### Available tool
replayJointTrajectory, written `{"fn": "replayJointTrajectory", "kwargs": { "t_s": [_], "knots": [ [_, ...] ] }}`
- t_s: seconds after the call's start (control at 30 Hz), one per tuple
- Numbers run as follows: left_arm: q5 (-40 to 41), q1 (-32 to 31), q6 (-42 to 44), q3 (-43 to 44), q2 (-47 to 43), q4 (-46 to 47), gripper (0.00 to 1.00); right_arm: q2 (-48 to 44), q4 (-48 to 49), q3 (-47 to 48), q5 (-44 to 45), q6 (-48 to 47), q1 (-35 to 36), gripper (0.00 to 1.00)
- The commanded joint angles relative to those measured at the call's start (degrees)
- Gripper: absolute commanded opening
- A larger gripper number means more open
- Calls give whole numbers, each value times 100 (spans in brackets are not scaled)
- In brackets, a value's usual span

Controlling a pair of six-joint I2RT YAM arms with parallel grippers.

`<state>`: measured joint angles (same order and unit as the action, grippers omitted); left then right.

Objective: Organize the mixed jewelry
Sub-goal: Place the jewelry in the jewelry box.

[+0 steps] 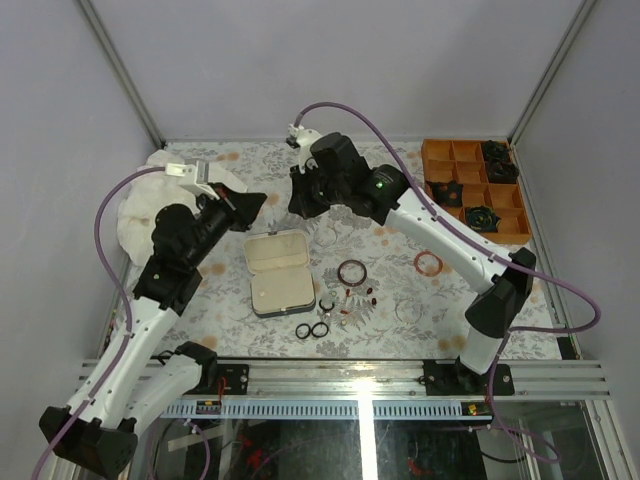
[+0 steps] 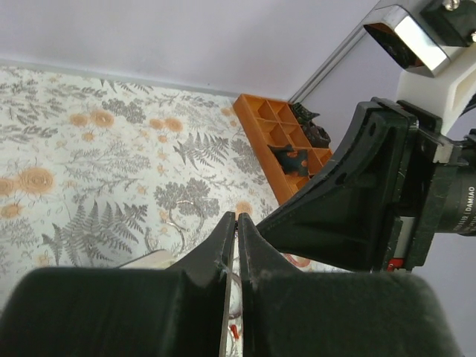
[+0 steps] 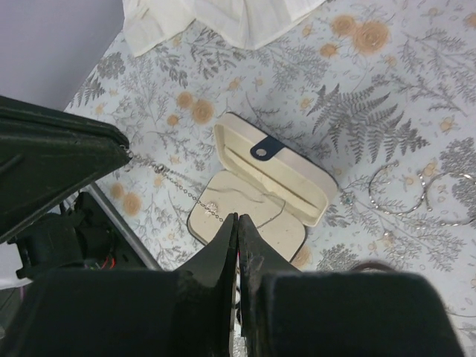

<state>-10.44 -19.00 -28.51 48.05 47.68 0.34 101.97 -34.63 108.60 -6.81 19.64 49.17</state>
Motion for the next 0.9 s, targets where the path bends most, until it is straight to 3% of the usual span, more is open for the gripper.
{"fn": "replayJointTrajectory", "kwargs": {
  "t_s": [0.0, 0.3, 0.87],
  "knots": [
    [-62, 46, -127, -133, -264, -566, 0, -432, 374, -266, -185, 162, 109, 0],
    [333, 46, -324, -384, -703, -1105, 0, -504, 452, -618, -226, 225, 206, 0],
    [670, 46, -820, -1149, -773, -984, 0, -336, 809, -1266, -64, 278, 216, 0]
  ]
}}
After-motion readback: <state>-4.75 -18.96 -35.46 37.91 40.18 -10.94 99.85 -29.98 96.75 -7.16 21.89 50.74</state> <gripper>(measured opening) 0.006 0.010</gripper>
